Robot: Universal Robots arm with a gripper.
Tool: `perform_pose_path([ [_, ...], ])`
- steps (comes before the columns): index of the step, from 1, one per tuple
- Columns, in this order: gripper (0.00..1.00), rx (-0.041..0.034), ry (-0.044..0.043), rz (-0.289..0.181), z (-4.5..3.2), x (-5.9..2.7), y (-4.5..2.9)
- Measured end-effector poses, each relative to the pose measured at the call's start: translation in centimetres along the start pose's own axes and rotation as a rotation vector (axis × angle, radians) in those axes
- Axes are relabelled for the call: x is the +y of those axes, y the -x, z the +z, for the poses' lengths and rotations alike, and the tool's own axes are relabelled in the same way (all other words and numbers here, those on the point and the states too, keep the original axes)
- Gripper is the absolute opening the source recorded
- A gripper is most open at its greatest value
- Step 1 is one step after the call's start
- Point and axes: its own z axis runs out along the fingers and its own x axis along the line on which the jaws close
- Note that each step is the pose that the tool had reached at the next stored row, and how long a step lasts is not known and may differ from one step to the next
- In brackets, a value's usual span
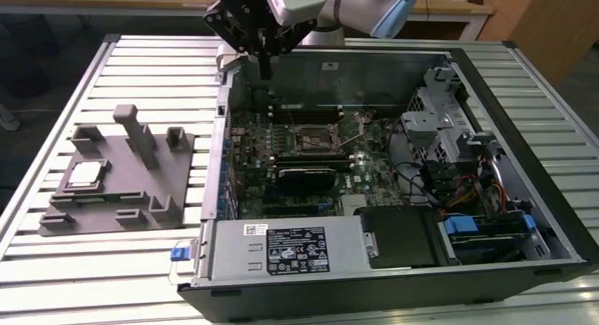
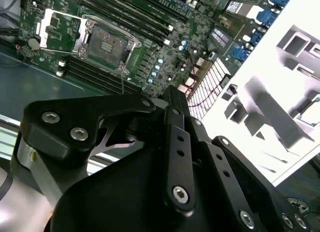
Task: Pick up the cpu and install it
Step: 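Reach for the cpu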
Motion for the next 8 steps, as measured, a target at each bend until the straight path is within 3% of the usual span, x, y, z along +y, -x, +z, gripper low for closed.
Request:
perform_pose_path([
  [8,0.11,0.0,0.0,0.0,0.01,-0.04,-0.44],
])
